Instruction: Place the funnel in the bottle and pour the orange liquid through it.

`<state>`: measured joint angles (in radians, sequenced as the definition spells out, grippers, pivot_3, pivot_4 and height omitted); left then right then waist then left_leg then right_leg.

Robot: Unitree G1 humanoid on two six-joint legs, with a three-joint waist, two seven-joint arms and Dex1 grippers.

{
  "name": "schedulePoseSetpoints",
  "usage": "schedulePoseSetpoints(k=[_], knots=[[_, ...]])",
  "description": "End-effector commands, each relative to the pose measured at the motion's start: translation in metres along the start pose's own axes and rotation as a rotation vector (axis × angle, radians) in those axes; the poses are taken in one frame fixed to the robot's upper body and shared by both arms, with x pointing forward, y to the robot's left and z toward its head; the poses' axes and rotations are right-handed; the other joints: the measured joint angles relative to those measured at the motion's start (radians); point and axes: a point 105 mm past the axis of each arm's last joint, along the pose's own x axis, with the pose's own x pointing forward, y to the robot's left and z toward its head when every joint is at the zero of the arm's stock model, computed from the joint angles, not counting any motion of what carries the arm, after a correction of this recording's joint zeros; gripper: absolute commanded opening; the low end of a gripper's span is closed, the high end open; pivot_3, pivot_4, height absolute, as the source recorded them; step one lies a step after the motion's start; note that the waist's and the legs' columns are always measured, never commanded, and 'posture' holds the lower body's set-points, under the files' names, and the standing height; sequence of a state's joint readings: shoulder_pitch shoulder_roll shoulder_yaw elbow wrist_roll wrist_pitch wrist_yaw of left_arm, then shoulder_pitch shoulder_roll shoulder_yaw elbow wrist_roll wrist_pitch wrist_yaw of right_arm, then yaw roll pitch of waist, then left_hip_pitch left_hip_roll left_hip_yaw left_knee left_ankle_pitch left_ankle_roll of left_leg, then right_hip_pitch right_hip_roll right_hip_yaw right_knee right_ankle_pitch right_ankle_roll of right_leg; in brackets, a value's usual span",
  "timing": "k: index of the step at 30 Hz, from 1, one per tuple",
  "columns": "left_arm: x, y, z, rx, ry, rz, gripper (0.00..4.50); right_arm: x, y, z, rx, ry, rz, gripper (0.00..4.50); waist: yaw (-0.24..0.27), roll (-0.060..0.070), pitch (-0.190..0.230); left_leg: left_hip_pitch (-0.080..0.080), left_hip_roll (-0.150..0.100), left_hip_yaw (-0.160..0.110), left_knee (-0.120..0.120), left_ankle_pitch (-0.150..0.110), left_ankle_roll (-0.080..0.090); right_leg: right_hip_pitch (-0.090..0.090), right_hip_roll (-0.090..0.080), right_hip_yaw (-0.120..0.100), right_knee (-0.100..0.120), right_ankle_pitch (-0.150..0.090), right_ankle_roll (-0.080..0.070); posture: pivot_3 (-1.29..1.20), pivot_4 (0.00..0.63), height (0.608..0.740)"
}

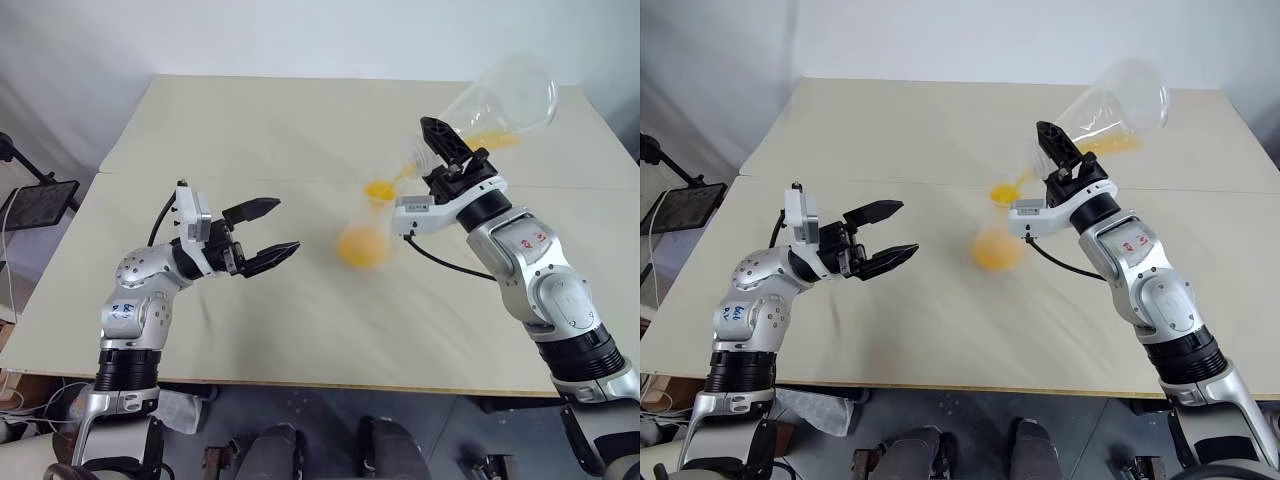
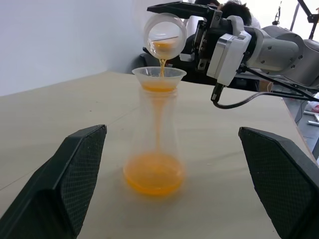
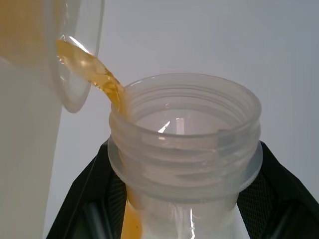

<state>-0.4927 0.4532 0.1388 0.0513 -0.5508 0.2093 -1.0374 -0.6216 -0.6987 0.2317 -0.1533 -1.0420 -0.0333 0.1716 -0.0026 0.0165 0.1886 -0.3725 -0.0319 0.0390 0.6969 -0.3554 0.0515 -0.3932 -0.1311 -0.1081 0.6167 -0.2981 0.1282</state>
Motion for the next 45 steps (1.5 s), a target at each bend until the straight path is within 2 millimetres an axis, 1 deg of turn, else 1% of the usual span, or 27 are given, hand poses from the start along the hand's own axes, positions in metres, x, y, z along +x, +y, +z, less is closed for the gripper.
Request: schedulePoseSetpoints(k=[1,16,33,39,45], knots=[[-0.0004,-0.0014,0.0109,0.041,-0.022,-0.002,4.5,0.0004,-0.0162,-0.0061,-0.02,0.011,-0.06,2.46,0.0,0.0,0.0,0.0,0.0,0.0,0.0,0.0,0.0,0.0,0.0,0.0,0.0,0.0,0.0,0.0,0.15,0.74],[0.0019,-0.0042,0.0102,0.039,-0.033,0.003,4.5,0.0004,-0.0173,-0.0029,-0.052,-0.018,-0.066,2.46,0.0,0.0,0.0,0.0,0.0,0.0,0.0,0.0,0.0,0.0,0.0,0.0,0.0,0.0,0.0,0.0,0.15,0.74],[-0.0009,-0.0059,0.0092,0.037,-0.031,0.005,4.5,0.0026,-0.0173,-0.0011,-0.06,-0.021,-0.075,2.46,0.0,0.0,0.0,0.0,0.0,0.0,0.0,0.0,0.0,0.0,0.0,0.0,0.0,0.0,0.0,0.0,0.15,0.74],[-0.0007,-0.0065,0.0089,0.035,-0.031,0.007,4.5,0.0008,-0.0156,-0.0026,-0.077,-0.026,-0.064,2.46,0.0,0.0,0.0,0.0,0.0,0.0,0.0,0.0,0.0,0.0,0.0,0.0,0.0,0.0,0.0,0.0,0.15,0.74],[0.0004,-0.0066,0.0083,0.033,-0.035,0.006,4.5,0.0006,-0.0163,-0.0099,-0.107,-0.01,-0.061,2.46,0.0,0.0,0.0,0.0,0.0,0.0,0.0,0.0,0.0,0.0,0.0,0.0,0.0,0.0,0.0,0.0,0.15,0.74]])
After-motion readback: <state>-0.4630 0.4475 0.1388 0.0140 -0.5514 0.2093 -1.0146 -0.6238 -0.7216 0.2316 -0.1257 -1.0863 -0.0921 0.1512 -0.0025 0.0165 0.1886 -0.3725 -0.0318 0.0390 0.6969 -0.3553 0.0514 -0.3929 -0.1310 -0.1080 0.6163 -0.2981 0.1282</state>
